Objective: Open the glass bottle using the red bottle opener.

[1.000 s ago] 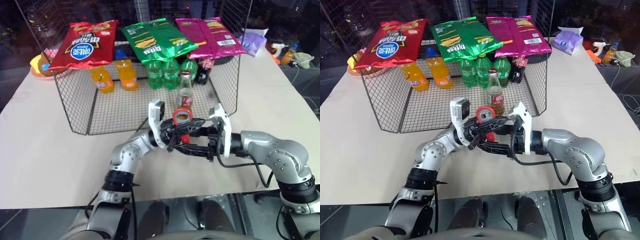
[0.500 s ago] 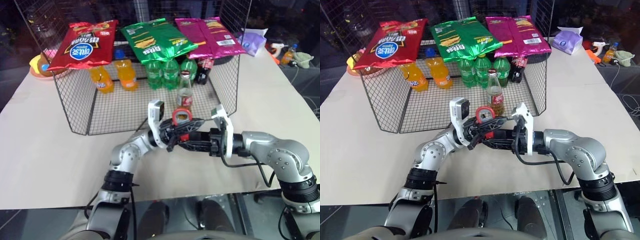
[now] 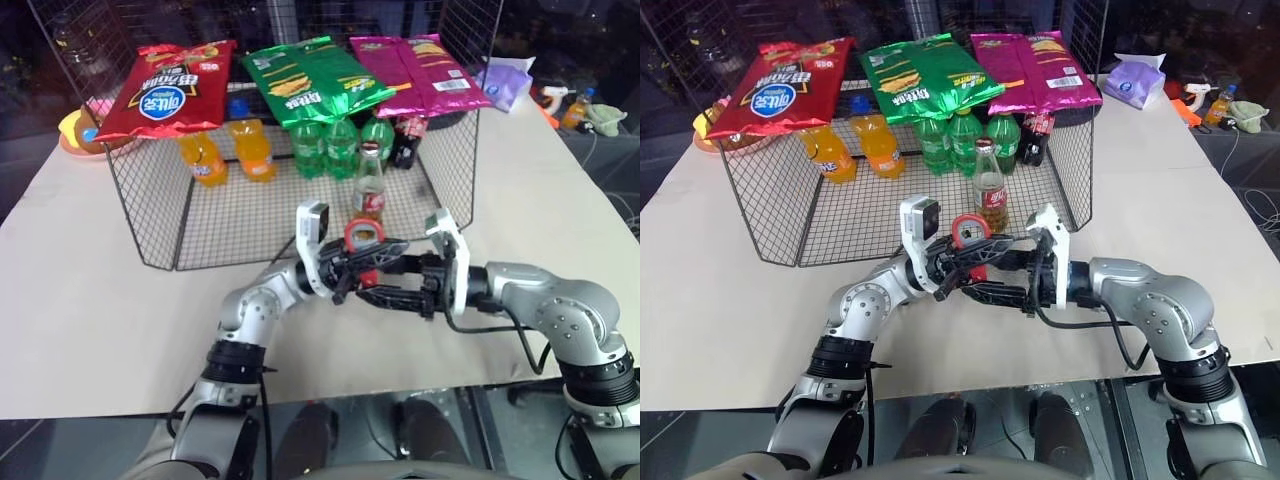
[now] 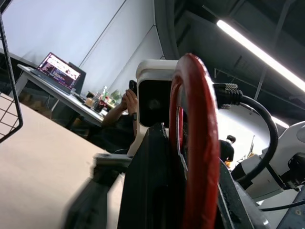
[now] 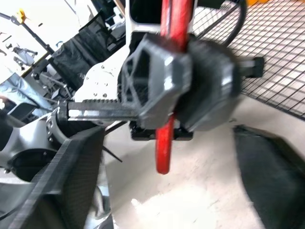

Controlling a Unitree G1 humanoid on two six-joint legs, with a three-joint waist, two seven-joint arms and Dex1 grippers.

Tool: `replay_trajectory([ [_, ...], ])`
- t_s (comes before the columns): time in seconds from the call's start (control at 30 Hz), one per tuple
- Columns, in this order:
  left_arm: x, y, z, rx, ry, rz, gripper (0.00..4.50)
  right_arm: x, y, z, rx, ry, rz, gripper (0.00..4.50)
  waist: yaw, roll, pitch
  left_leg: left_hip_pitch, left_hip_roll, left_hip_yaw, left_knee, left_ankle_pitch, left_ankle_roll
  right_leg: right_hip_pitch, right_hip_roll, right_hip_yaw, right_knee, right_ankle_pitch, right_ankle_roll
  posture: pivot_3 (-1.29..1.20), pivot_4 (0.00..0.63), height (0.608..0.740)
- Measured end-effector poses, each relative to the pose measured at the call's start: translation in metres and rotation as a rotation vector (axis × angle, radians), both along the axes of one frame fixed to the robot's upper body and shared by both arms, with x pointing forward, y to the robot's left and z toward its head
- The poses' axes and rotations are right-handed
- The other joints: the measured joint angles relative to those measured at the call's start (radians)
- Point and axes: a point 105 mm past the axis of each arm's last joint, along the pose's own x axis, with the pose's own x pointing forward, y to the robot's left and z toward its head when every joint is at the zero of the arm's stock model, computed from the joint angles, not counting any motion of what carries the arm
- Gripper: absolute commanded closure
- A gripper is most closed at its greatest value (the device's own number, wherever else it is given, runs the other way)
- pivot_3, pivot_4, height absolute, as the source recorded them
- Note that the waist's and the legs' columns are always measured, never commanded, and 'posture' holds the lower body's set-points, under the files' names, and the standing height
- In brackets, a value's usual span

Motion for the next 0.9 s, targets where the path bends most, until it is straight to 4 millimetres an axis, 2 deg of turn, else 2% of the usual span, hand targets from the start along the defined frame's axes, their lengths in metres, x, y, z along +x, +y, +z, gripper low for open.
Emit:
replay_trajectory([
  [0.2, -0.0001, 0.0000, 0.0000, 0.000, 0.000, -0.001, 4.50, -0.0006, -0.0007, 0.0010, 0.007, 0.003, 0.004, 0.34, 0.000, 0.000, 0.000, 0.000, 0.000, 0.000, 0.000, 0.000, 0.000, 0.000, 0.000, 0.000, 0.000, 0.000, 0.000, 0.00, 0.150, 0.740],
  [0.23, -0.0001, 0.0000, 0.0000, 0.000, 0.000, -0.001, 4.50, -0.0007, -0.0007, 0.0010, 0.007, 0.003, 0.005, 0.57, 0.000, 0.000, 0.000, 0.000, 0.000, 0.000, 0.000, 0.000, 0.000, 0.000, 0.000, 0.000, 0.000, 0.000, 0.000, 0.00, 0.150, 0.740],
  [0.3, -0.0001, 0.0000, -0.0001, 0.000, 0.000, -0.001, 4.50, -0.0011, -0.0003, 0.0003, 0.004, 0.004, 0.009, 1.14, 0.000, 0.000, 0.000, 0.000, 0.000, 0.000, 0.000, 0.000, 0.000, 0.000, 0.000, 0.000, 0.000, 0.000, 0.000, 0.00, 0.150, 0.740],
  [0.37, -0.0002, 0.0000, -0.0002, 0.000, 0.001, -0.001, 4.50, -0.0016, 0.0004, -0.0014, -0.005, 0.005, 0.013, 2.00, 0.000, 0.000, 0.000, 0.000, 0.000, 0.000, 0.000, 0.000, 0.000, 0.000, 0.000, 0.000, 0.000, 0.000, 0.000, 0.00, 0.150, 0.740],
  [0.53, 0.0000, 0.0007, -0.0013, 0.000, 0.006, 0.004, 4.50, -0.0034, 0.0022, -0.0040, -0.018, 0.006, 0.025, 4.46, 0.000, 0.000, 0.000, 0.000, 0.000, 0.000, 0.000, 0.000, 0.000, 0.000, 0.000, 0.000, 0.000, 0.000, 0.000, 0.00, 0.150, 0.740],
  [0.9, -0.0007, -0.0016, -0.0025, -0.010, 0.017, 0.004, 4.50, -0.0039, 0.0011, -0.0052, -0.029, 0.005, 0.030, 4.46, 0.000, 0.000, 0.000, 0.000, 0.000, 0.000, 0.000, 0.000, 0.000, 0.000, 0.000, 0.000, 0.000, 0.000, 0.000, 0.00, 0.150, 0.740],
])
